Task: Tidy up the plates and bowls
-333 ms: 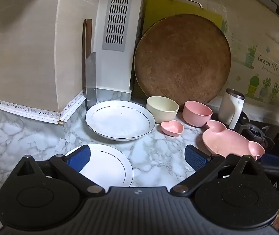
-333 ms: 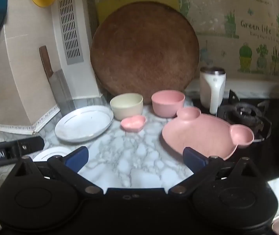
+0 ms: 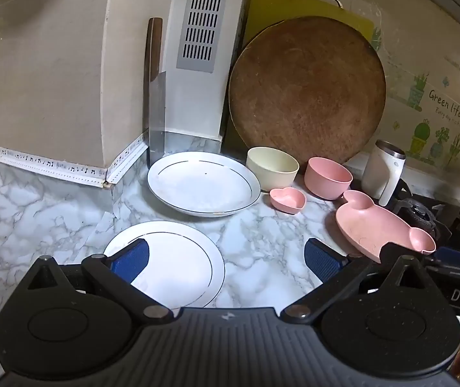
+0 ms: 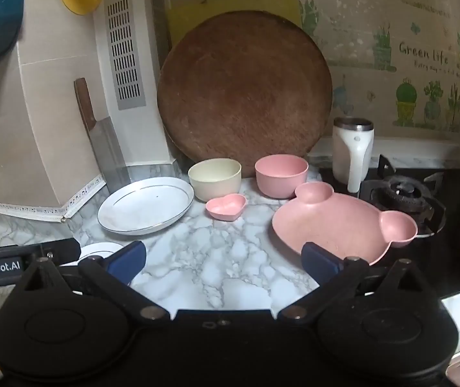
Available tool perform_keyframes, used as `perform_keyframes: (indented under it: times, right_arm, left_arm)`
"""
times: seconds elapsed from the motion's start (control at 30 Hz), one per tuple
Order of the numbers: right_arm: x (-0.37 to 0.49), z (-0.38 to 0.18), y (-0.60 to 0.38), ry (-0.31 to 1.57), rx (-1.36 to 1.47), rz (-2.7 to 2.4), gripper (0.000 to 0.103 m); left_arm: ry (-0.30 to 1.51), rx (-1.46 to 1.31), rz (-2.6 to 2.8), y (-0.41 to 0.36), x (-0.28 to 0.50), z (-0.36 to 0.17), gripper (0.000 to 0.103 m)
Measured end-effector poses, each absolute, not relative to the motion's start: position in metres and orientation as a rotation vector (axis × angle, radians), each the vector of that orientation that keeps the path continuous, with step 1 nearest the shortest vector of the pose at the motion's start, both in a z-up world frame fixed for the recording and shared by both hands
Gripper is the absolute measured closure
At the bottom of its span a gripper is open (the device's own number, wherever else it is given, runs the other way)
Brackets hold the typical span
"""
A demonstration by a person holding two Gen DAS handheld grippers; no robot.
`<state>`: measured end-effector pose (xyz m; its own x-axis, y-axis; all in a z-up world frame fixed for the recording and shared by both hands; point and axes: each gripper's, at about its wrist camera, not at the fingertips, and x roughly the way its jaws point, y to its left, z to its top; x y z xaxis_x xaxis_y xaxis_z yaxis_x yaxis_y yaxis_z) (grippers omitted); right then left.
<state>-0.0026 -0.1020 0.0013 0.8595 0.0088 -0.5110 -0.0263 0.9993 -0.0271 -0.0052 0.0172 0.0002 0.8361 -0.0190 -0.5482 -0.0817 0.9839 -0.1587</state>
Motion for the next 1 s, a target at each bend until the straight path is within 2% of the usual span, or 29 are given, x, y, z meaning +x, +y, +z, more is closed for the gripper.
perform_keyframes:
  times: [1.0]
  right_arm:
    - [-0.014, 0.016, -0.089, 0.522, -0.101, -0.041, 0.0]
  left_arm:
    - [0.591, -0.168, -0.003, 0.007, -0.019, 0.0, 0.0]
